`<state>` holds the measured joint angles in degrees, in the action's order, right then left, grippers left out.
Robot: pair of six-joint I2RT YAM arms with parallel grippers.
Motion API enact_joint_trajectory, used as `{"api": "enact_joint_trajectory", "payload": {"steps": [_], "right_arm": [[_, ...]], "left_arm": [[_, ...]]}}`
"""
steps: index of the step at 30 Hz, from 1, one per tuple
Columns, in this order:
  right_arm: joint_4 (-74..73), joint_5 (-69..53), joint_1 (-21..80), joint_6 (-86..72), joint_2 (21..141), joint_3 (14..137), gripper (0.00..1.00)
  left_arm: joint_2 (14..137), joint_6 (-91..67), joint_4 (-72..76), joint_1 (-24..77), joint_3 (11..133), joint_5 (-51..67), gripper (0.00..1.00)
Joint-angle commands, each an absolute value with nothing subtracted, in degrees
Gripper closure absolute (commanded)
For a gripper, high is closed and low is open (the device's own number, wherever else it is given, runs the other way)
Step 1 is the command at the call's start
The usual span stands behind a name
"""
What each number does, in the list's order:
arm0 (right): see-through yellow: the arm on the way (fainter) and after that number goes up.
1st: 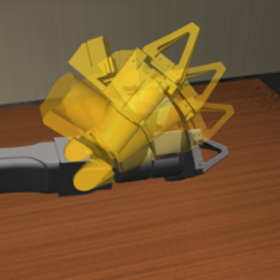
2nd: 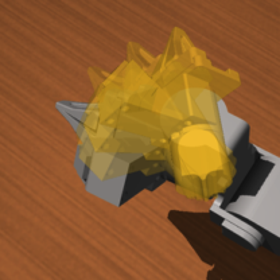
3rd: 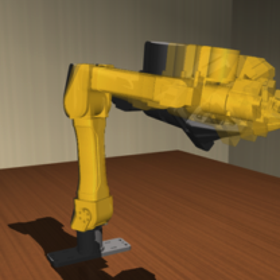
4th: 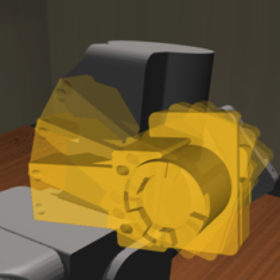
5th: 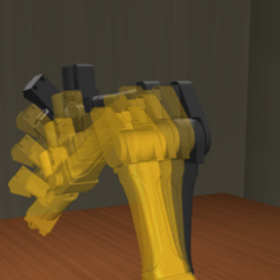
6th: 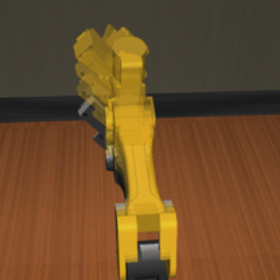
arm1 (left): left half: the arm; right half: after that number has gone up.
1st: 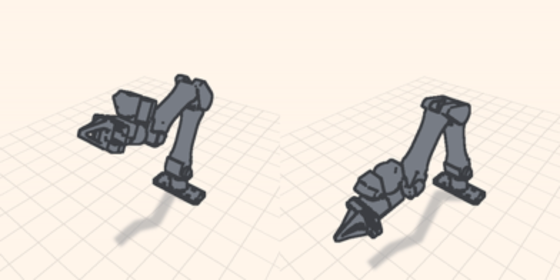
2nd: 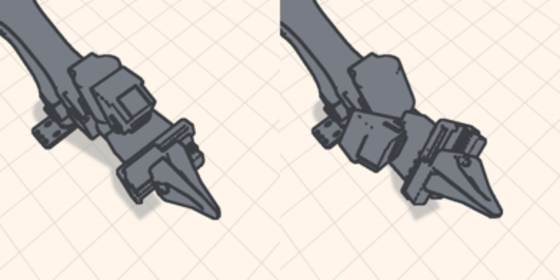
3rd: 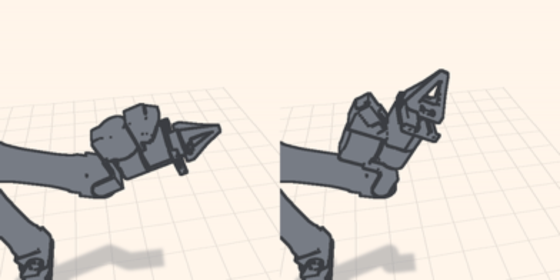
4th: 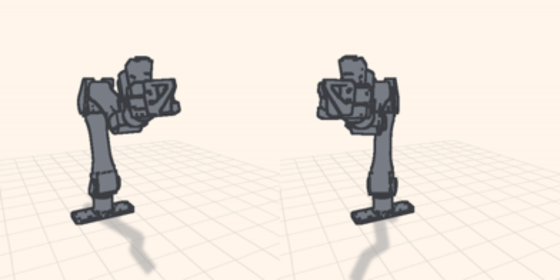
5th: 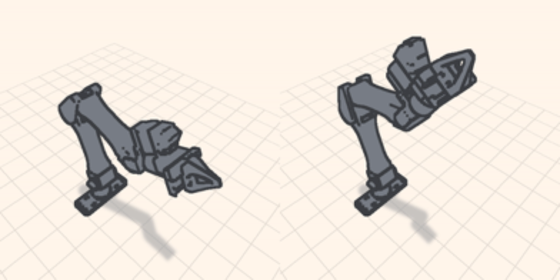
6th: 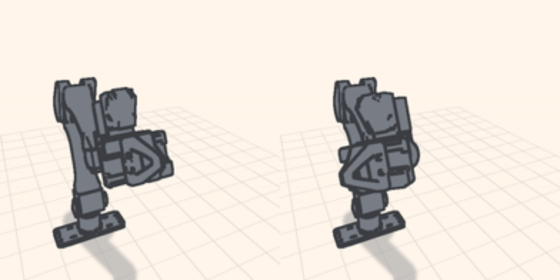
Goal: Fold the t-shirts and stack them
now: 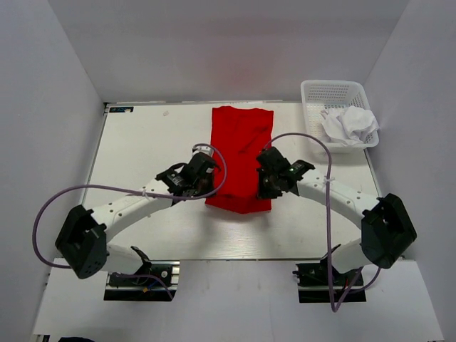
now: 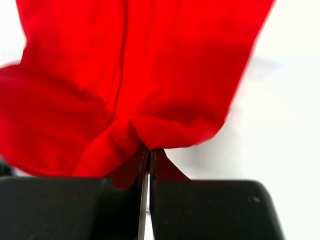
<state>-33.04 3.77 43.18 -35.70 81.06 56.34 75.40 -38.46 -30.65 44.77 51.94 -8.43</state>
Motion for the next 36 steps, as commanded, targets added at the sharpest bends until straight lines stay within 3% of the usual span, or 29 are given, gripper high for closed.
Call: {"api": "enact_joint_trajectory", "payload": {"steps": [1, 7, 18, 34, 35, 36], "right_arm": [[-34.19, 10.63, 40.96, -33.75, 83.67, 61.85, 1.0], [-31.38, 15.29, 37.18, -30.33, 90.94, 70.91, 1.0], [-29.62, 13.19, 30.5, -27.42, 101.5, 84.1, 1.0], [-27.6, 5.19, 25.14, -27.42, 111.96, 88.77, 1.0], [-27.68, 5.01, 24.96, -27.6, 112.58, 89.2, 1.0], [-27.95, 5.01, 24.44, -27.95, 113.28, 90.95, 1.0]], "left_arm": [[79.53, -36.48, -31.29, 44.47, 59.82, -18.96, 1.0], [92.69, -34.01, -34.45, 41.58, 74.23, -27.41, 1.0], [107.47, -26.81, -32.96, 35.6, 91.3, -22.76, 1.0], [115.66, -23.2, -28.21, 32.17, 94.22, -16.09, 1.0], [116.19, -23.2, -28.21, 32.17, 94.83, -16.08, 0.96], [116.19, -23.2, -27.26, 31.56, 94.83, -16.08, 0.83]]}}
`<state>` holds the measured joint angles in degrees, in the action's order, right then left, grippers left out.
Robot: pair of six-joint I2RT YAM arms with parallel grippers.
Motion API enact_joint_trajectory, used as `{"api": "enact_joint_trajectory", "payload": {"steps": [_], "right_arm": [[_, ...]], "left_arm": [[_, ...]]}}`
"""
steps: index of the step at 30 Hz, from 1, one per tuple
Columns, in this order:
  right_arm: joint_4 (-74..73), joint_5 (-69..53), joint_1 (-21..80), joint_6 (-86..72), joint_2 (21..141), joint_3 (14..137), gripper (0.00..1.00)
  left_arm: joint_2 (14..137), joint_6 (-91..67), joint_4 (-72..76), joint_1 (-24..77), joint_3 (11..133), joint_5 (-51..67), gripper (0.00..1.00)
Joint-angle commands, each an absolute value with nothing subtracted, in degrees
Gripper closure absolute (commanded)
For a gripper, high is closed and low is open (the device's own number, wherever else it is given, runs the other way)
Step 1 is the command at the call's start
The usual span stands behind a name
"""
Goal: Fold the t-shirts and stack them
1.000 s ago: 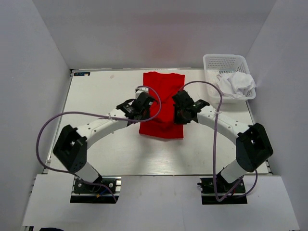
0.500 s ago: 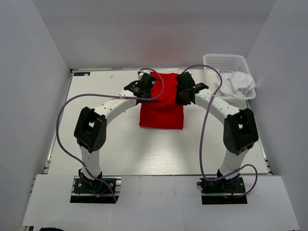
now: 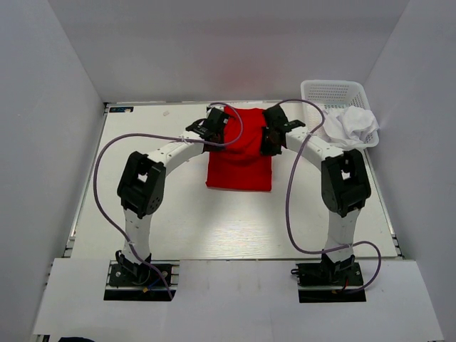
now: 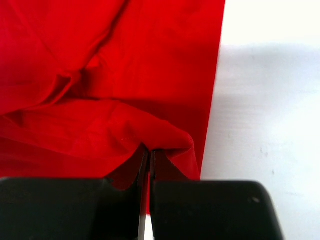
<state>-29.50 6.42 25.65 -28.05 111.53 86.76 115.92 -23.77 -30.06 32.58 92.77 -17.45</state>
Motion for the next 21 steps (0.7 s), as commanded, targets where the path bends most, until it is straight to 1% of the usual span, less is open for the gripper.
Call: {"api": "enact_joint_trajectory", "payload": {"steps": [1, 2, 3, 4, 5, 6, 7, 8, 10, 12, 13, 14, 17, 18, 20, 21], "right_arm": [[-27.86, 5.01, 24.35, -28.04, 113.99, 91.66, 1.0], [-28.38, 5.1, 24.0, -28.65, 116.26, 92.54, 1.0], [-29.26, 5.45, 23.04, -29.26, 117.15, 96.38, 1.0], [-29.44, 5.36, 22.85, -30.31, 119.68, 97.72, 0.97], [-29.62, 4.75, 22.16, -30.24, 120.49, 100.69, 0.76], [-30.66, 3.09, 21.02, -30.32, 121.28, 102.38, 0.63], [-31.2, 2.64, 20.66, -29.97, 122.94, 105.44, 0.52], [-31.81, 2.29, 20.31, -29.54, 123.05, 107.56, 0.37], [-31.38, 0.89, 20.56, -28.14, 120.96, 106.1, 0.31], [-27.1, -1.82, 21.0, -26.73, 118.93, 102.59, 0.21], [-25.77, -4.28, 21.09, -26.28, 115.17, 96.74, 0.12], [-23.92, -5.35, 21.27, -25.84, 114.09, 94.59, 0.1], [-22.41, -5.37, 22.06, -25.05, 108.73, 85.9, 0.1], [-22.15, -3.71, 21.97, -25.22, 106.46, 82.39, 0.1], [-20.84, -3.87, 22.06, -26.62, 102.84, 76.68, 0.1], [-20.48, -4.56, 21.89, -26.98, 101.09, 72.73, 0.1]], "left_arm": [[117.5, -23.2, -26.38, 30.86, 95.44, -16.08, 0.8], [117.51, -23.2, -25.76, 30.33, 95.45, -16.08, 0.77], [118.47, -23.2, -23.84, 30.32, 96.41, -16.78, 0.72], [119.0, -22.07, -22.08, 29.28, 97.2, -17.83, 0.49], [120.05, -22.06, -20.67, 27.88, 98.16, -19.93, 0.29], [120.06, -22.67, -20.65, 27.08, 101.57, -21.6, 0.07], [120.06, -22.68, -20.65, 26.29, 103.69, -19.79, 0.0], [120.06, -22.15, -21.79, 25.76, 105.62, -18.47, 0.0], [118.75, -21.63, -23.2, 25.14, 107.92, -17.23, 0.0], [116.82, -21.01, -23.73, 25.14, 106.28, -17.75, 0.0], [114.89, -21.01, -24.51, 25.14, 105.13, -17.75, 0.0], [113.83, -21.01, -25.48, 25.14, 102.25, -17.75, 0.0], [109.53, -22.84, -28.99, 25.14, 97.31, -17.23, 0.0], [108.47, -23.37, -29.7, 25.75, 93.38, -16.36, 0.0], [106.27, -24.86, -30.84, 26.63, 89.32, -14.86, 0.0], [104.0, -25.48, -30.85, 27.15, 85.29, -11.98, 0.0]]}}
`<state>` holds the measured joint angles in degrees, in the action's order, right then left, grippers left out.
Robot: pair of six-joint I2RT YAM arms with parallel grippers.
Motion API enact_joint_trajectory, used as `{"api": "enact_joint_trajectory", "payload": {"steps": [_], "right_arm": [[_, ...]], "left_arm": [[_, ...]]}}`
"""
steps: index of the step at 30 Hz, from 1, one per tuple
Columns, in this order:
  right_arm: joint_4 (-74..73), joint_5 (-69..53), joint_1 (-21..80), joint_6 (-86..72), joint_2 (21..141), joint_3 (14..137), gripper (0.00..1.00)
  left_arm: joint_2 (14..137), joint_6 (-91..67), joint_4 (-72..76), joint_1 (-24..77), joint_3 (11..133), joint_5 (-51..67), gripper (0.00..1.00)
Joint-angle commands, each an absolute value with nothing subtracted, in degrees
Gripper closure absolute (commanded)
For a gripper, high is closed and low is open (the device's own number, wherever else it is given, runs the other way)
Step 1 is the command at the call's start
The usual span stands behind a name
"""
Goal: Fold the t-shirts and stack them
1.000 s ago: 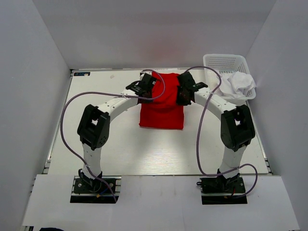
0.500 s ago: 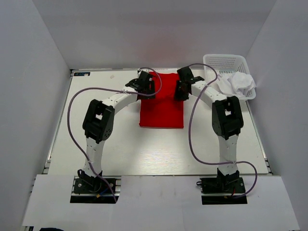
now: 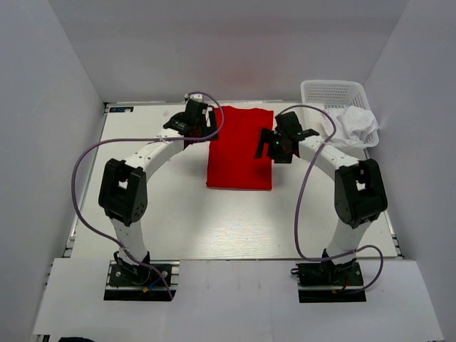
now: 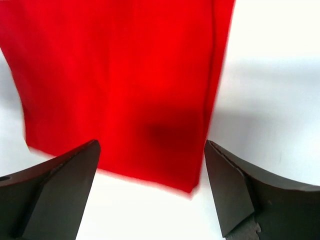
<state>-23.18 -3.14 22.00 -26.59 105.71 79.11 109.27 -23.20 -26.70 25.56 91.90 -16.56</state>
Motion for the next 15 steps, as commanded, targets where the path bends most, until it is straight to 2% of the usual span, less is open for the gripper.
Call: {"api": "enact_joint_trajectory", "payload": {"steps": [1, 5, 8, 13, 15], "right_arm": [[-19.09, -5.79, 21.88, -27.42, 98.9, 70.95, 0.1], [-15.3, -8.6, 22.06, -29.62, 94.93, 59.01, 0.1], [-12.93, -9.49, 22.06, -30.24, 94.74, 56.44, 0.1], [-9.86, -10.63, 22.15, -31.38, 96.15, 53.62, 0.1], [-9.32, -10.46, 22.06, -31.73, 96.85, 52.92, 0.11]], "left_arm": [[102.93, -25.49, -30.07, 27.16, 82.99, -9.69, 0.0], [100.37, -28.64, -26.98, 27.16, 71.22, -5.47, 0.01], [100.37, -28.65, -23.75, 27.16, 66.73, -0.12, 0.1], [101.07, -29.36, -20.66, 27.69, 62.94, 3.16, 0.28], [102.21, -29.36, -20.13, 28.3, 62.32, 3.16, 0.42]]}}
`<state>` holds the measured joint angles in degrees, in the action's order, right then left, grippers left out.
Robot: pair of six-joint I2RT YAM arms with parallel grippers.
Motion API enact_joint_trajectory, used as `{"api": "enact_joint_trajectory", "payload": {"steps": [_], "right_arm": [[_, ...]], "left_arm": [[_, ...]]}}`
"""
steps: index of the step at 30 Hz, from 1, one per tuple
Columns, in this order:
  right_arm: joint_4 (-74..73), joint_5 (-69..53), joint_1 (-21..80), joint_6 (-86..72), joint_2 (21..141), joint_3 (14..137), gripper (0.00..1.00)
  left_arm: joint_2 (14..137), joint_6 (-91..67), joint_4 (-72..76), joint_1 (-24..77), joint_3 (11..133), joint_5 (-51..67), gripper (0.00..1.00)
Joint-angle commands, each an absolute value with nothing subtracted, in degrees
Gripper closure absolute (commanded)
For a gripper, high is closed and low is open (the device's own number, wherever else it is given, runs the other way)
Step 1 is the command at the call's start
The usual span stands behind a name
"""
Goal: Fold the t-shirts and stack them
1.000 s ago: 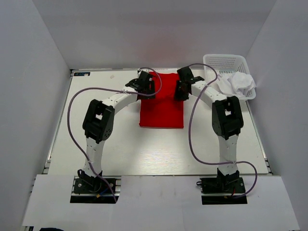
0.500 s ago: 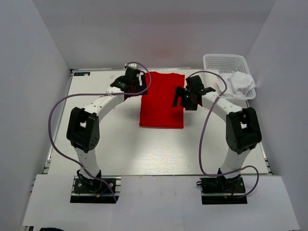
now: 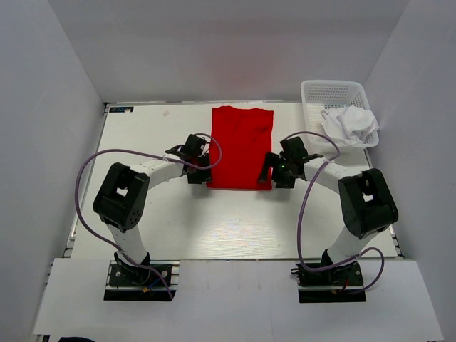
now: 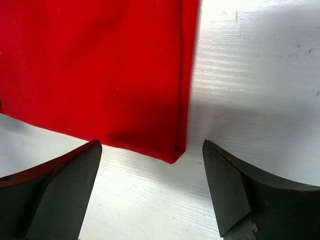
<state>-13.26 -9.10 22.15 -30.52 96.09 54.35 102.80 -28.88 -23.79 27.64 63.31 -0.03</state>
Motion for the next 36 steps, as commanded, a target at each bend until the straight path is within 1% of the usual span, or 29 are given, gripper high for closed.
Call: {"api": "enact_joint_trajectory", "payload": {"steps": [1, 2, 3, 4, 5, 6, 7, 9, 10, 11, 14, 17, 18, 19, 20, 21, 22, 23, 24, 25, 28, 29, 32, 35, 36], "right_arm": [[-9.75, -10.46, 22.06, -31.73, 97.12, 53.0, 0.14], [-10.8, -10.2, 22.23, -31.9, 97.73, 53.61, 0.19], [-10.98, -9.76, 22.06, -31.82, 98.0, 53.87, 0.26], [-10.99, -9.76, 22.15, -32.08, 98.09, 53.88, 0.29], [-10.55, -10.28, 22.24, -32.34, 98.09, 53.44, 0.34], [-10.29, -10.54, 22.24, -32.69, 97.74, 52.92, 0.4], [-10.2, -10.81, 21.98, -32.96, 97.73, 52.65, 0.51], [-10.28, -10.72, 22.23, -33.22, 97.56, 51.86, 0.62], [-10.2, -10.64, 22.32, -33.4, 97.47, 51.59, 0.73], [-10.54, -10.55, 22.24, -33.31, 97.47, 51.42, 0.8], [-11.42, -11.07, 22.41, -32.08, 95.89, 51.15, 1.0], [-15.54, -11.42, 22.5, -29.72, 92.38, 50.45, 1.0], [-16.51, -11.69, 22.67, -29.27, 89.07, 49.84, 1.0], [-19.05, -12.56, 22.76, -28.57, 87.82, 49.57, 1.0], [-21.33, -13.0, 22.85, -26.22, 86.58, 48.27, 1.0], [-22.49, -13.09, 22.94, -25.41, 82.57, 47.9, 1.0], [-27.11, -13.01, 22.94, -24.79, 81.49, 47.55, 1.0], [-28.9, -12.83, 22.77, -21.91, 80.17, 47.29, 1.0], [-30.4, -12.4, 23.11, -21.19, 76.33, 47.11, 1.0], [-33.02, -12.91, 23.2, -20.05, 74.98, 47.11, 1.0], [-37.34, -17.29, 23.47, -18.72, 67.78, 46.41, 1.0], [-37.7, -17.4, 23.64, -19.07, 65.33, 47.1, 1.0], [-37.88, -17.93, 23.47, -18.37, 61.71, 49.47, 1.0], [-34.2, -15.66, 23.12, -19.15, 60.91, 51.06, 1.0], [-33.41, -12.69, 23.03, -20.64, 61.26, 52.2, 1.0]], "left_arm": [[102.22, -29.96, -20.13, 28.3, 62.31, 3.16, 0.51], [102.74, -29.97, -21.0, 28.82, 62.31, 3.86, 0.61], [102.74, -29.97, -21.01, 28.83, 61.71, 4.91, 0.62], [102.74, -29.97, -21.01, 29.44, 61.18, 5.44, 0.62], [102.74, -30.58, -21.01, 29.44, 60.65, 5.97, 0.64], [102.74, -31.19, -21.01, 29.44, 60.12, 5.98, 0.69], [102.22, -31.2, -20.48, 29.97, 59.25, 5.98, 0.72], [102.22, -31.9, -20.48, 29.97, 58.72, 5.98, 0.79], [102.22, -31.9, -20.48, 29.97, 58.71, 5.98, 0.91], [102.22, -31.9, -21.0, 29.97, 58.71, 5.98, 1.0], [102.22, -31.38, -22.93, 30.59, 59.33, 6.86, 1.0], [98.36, -31.38, -27.15, 31.2, 58.11, 6.86, 1.0], [96.87, -31.38, -28.2, 31.81, 57.49, 6.86, 1.0], [93.2, -31.38, -30.39, 31.82, 56.96, 6.86, 1.0], [91.16, -31.38, -31.19, 32.34, 55.47, 8.16, 1.0], [89.05, -30.59, -31.9, 32.87, 54.76, 9.04, 1.0], [86.86, -29.72, -32.69, 32.87, 53.97, 9.84, 1.0], [82.49, -29.71, -32.7, 32.87, 53.27, 11.93, 1.0], [80.53, -28.92, -34.0, 33.57, 52.57, 13.17, 1.0], [78.85, -28.92, -36.19, 33.57, 52.56, 14.05, 1.0], [74.19, -28.92, -39.19, 34.1, 53.87, 18.53, 1.0], [73.48, -28.92, -39.72, 34.62, 54.57, 20.98, 1.0], [70.76, -28.92, -39.21, 34.63, 55.28, 21.62, 1.0], [67.86, -28.92, -35.78, 34.63, 55.9, 16.71, 1.0], [67.85, -29.44, -35.08, 34.63, 56.42, 15.22, 1.0]]}}
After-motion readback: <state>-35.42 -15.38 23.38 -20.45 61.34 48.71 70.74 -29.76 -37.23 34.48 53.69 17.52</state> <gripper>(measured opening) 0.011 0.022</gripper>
